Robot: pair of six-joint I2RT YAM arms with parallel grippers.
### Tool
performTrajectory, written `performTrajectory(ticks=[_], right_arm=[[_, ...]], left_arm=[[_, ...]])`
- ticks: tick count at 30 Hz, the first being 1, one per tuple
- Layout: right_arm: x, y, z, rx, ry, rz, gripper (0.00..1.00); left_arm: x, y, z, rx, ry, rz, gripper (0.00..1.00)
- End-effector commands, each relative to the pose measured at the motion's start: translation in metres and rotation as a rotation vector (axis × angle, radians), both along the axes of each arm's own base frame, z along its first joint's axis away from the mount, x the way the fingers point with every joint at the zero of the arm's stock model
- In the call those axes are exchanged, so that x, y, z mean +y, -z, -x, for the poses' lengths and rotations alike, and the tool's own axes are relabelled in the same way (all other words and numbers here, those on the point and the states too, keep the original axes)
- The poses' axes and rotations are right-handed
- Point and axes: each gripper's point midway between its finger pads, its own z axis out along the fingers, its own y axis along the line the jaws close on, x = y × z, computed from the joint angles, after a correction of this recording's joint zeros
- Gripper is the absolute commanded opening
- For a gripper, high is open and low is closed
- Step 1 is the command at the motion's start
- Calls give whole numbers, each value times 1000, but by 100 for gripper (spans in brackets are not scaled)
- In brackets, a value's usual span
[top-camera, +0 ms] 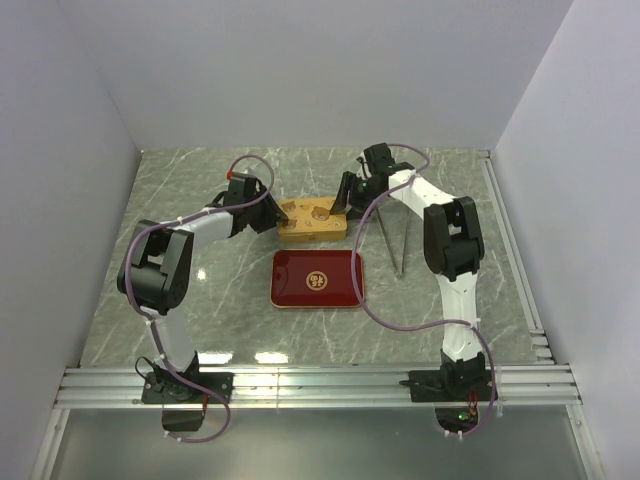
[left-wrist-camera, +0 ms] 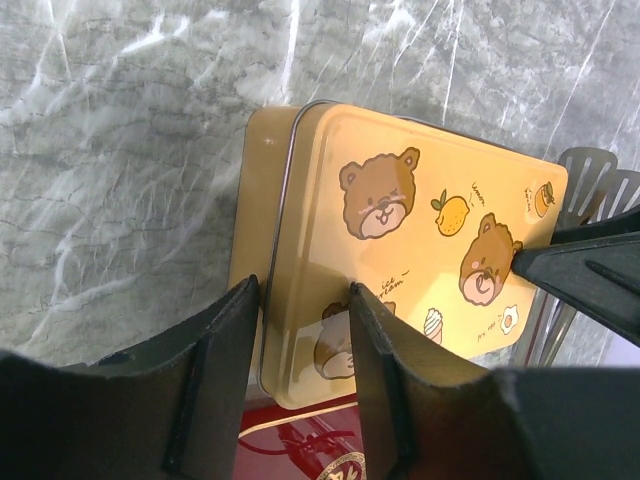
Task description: Pack the chocolate
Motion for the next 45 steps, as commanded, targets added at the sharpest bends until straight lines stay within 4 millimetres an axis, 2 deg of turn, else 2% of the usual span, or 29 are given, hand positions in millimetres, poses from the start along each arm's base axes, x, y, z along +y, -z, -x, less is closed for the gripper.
performTrajectory(ticks=[1, 7, 11, 15, 18, 20, 22, 29, 31, 32, 33, 34, 35, 37, 38, 39, 40, 41, 43, 44, 45], right_arm=[[11, -29, 5, -49, -31, -12, 61], [-1, -7, 15, -15, -30, 61, 61], [-2, -10, 17, -26, -37, 64, 61], [1, -27, 11, -69, -40, 47, 62], [3, -46, 4, -111, -39, 35, 64], [2, -57, 3, -132, -37, 33, 66], [2, -65, 0, -155, -31, 31, 68], [-9, -98, -6, -229, -7, 42, 71], [-18, -104, -9, -244, 11, 49, 71], [-24, -112, -10, -262, 23, 48, 71], [-29, -111, -9, -261, 32, 54, 71], [-41, -114, -12, -270, 56, 60, 71], [-48, -124, -13, -296, 73, 62, 71], [-66, -124, -12, -301, 103, 79, 71], [-82, -130, -14, -315, 133, 86, 71], [-93, -127, -13, -312, 151, 105, 71], [-102, -127, -12, -317, 159, 119, 71], [-119, -134, -13, -335, 193, 130, 71], [-139, -130, -8, -332, 224, 164, 71], [-148, -138, -6, -349, 241, 168, 71], [-166, -132, -3, -334, 275, 181, 71]], left_arm=[[0, 37, 29, 135, 27, -46, 47], [3, 45, 28, 165, 26, -78, 47], [4, 40, 23, 145, 28, -86, 48], [-1, 20, 10, 83, 40, -75, 53], [-1, 3, -1, 44, 39, -90, 66], [0, -13, -10, 4, 35, -96, 71], [6, -23, -16, -19, 15, -104, 76], [30, -66, -27, -116, -51, -78, 82], [42, -75, -30, -143, -76, -70, 83], [48, -81, -28, -154, -89, -66, 83], [54, -83, -28, -160, -103, -64, 83], [69, -93, -30, -183, -137, -61, 84], [78, -90, -27, -177, -156, -69, 84], [102, -99, -25, -194, -204, -79, 84], [112, -98, -22, -191, -215, -93, 84], [121, -100, -21, -192, -232, -105, 84], [138, -108, -20, -207, -266, -113, 84], [147, -110, -17, -207, -278, -126, 84], [165, -121, -12, -230, -308, -141, 84], [182, -123, -9, -227, -342, -148, 84], [191, -126, -6, -230, -358, -152, 84]])
